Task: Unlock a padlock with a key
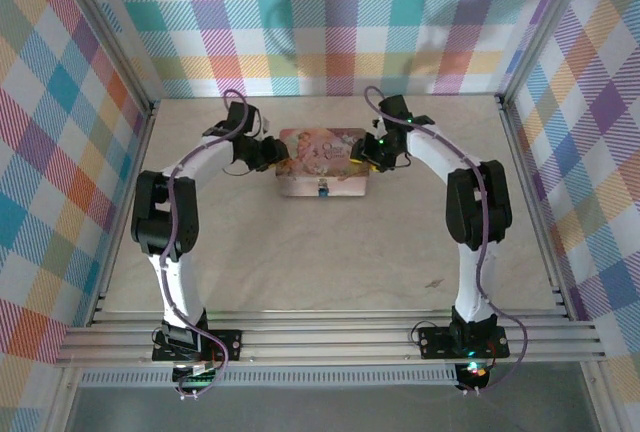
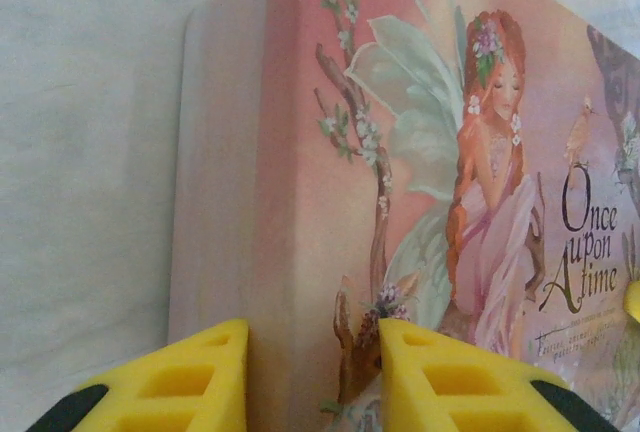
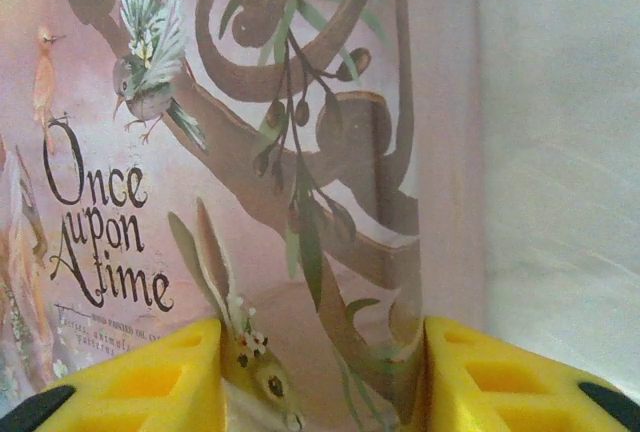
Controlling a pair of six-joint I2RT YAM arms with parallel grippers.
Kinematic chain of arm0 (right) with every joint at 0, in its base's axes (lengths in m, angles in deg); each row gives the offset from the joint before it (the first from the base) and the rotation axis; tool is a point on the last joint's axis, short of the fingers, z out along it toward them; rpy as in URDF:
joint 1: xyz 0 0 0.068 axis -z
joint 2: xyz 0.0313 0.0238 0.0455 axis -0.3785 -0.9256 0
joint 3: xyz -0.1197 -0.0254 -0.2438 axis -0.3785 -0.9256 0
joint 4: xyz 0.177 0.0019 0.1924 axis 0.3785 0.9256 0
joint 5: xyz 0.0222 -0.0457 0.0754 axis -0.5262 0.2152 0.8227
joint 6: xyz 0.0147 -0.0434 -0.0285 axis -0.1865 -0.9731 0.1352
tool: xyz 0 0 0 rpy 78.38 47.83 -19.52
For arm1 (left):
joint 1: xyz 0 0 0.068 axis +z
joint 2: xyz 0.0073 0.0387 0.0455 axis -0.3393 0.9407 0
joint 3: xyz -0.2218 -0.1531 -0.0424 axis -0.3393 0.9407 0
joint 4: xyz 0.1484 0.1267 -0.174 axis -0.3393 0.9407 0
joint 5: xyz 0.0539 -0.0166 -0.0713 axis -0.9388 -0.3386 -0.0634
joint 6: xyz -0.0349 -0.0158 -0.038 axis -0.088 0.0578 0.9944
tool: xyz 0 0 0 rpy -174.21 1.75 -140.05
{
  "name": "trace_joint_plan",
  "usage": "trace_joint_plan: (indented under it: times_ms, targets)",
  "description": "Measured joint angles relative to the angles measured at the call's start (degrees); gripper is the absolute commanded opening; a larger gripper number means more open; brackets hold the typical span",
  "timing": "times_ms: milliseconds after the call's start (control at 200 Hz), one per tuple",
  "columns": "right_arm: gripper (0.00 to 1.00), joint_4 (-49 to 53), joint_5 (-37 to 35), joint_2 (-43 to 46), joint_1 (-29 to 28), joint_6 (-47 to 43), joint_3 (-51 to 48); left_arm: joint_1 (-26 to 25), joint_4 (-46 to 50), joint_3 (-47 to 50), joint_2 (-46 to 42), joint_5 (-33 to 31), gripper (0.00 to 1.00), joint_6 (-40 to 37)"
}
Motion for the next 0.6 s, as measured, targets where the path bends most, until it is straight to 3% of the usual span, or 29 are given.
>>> trace_joint_plan:
  times_ms: [600]
  targets:
    - [0.35,8.9,3.4,-19.5,-8.7,-0.5,30.3,11.5,0.2,12.8,-10.8,-3.5,0.32,-1.3]
